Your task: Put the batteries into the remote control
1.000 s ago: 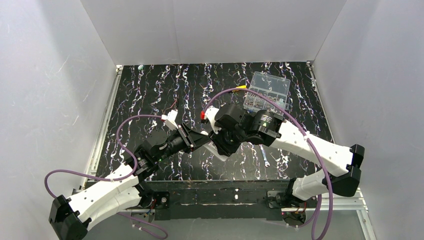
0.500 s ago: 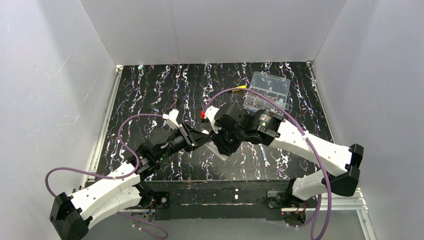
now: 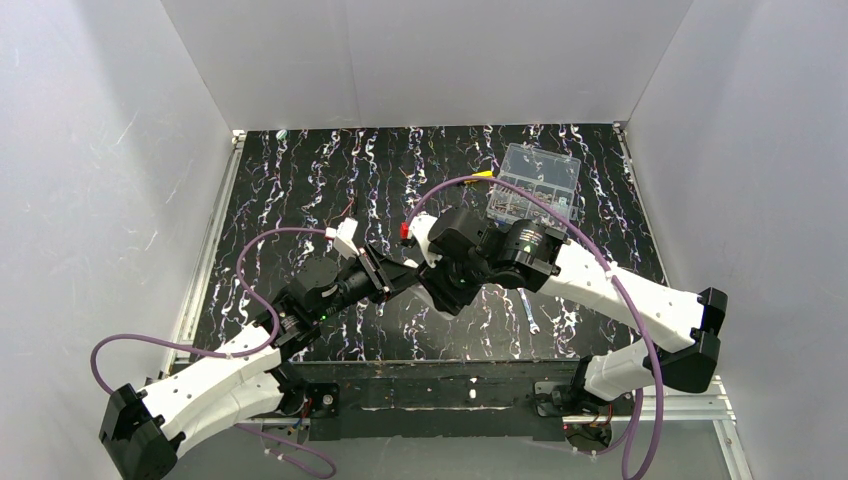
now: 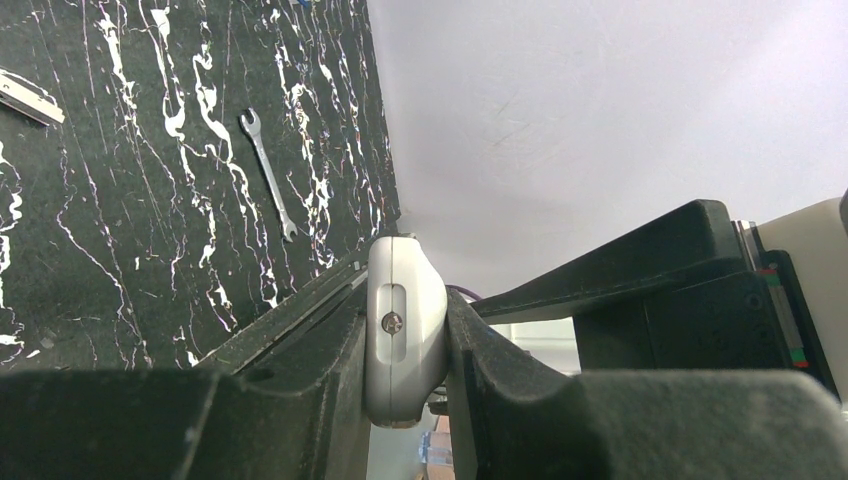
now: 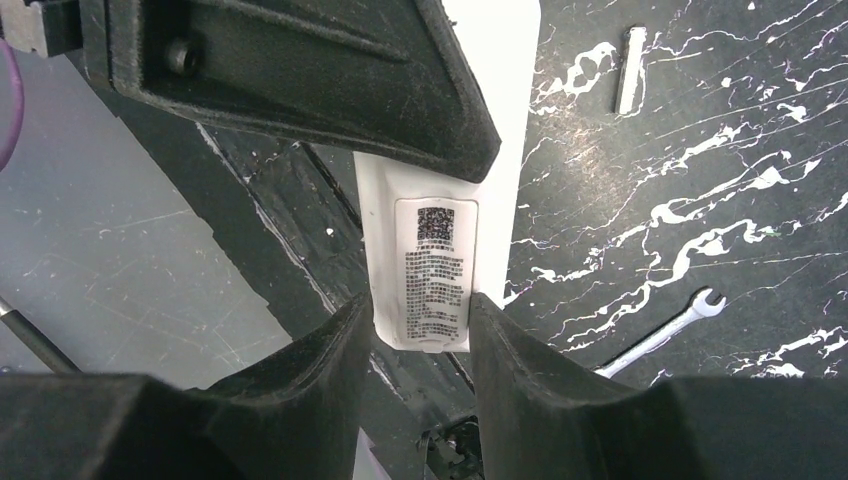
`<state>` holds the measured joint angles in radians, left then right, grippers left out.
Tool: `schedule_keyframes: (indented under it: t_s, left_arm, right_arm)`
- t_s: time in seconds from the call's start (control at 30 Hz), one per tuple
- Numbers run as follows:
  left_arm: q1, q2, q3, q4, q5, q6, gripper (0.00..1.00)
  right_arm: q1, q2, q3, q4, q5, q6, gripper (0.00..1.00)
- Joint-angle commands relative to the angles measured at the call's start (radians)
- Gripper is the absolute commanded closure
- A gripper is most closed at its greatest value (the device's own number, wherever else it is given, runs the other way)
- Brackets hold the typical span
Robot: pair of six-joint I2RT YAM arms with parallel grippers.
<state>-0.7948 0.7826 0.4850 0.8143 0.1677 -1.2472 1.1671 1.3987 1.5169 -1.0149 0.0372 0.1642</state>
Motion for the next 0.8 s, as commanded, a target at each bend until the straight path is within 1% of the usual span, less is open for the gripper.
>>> schedule_keyframes:
  t_s: [0.0,0.07,0.23,0.37,0.63,0.77]
  left_arm:
    - [-0.003,-0.013,0.036,0.151,0.049,-0.031,1.0]
    - [-0.004,-0.014,0.036,0.149,0.049,-0.031,1.0]
    - [-0.003,-0.019,0.034,0.149,0.047,-0.029,1.0]
    - [-0.003,-0.025,0.032,0.145,0.046,-0.028,1.0]
    - [-0.003,-0.025,0.028,0.149,0.043,-0.029,1.0]
    - [-0.004,-0.023,0.019,0.164,0.04,-0.035,1.0]
  right_arm:
    - [0.002,0.003,0.04,0.056,-0.001,-0.008,0.51]
    - [0.002,-0.001,0.042,0.058,0.001,-0.008,0.48]
    - [0.002,-0.007,0.056,0.058,0.019,-0.009,0.38]
    - [0.003,-0.016,0.073,0.066,0.035,-0.008,0.33]
    - [0.002,-0.031,0.114,0.075,0.045,0.01,0.3]
    - [0.002,-0.065,0.137,0.092,0.074,0.035,0.29]
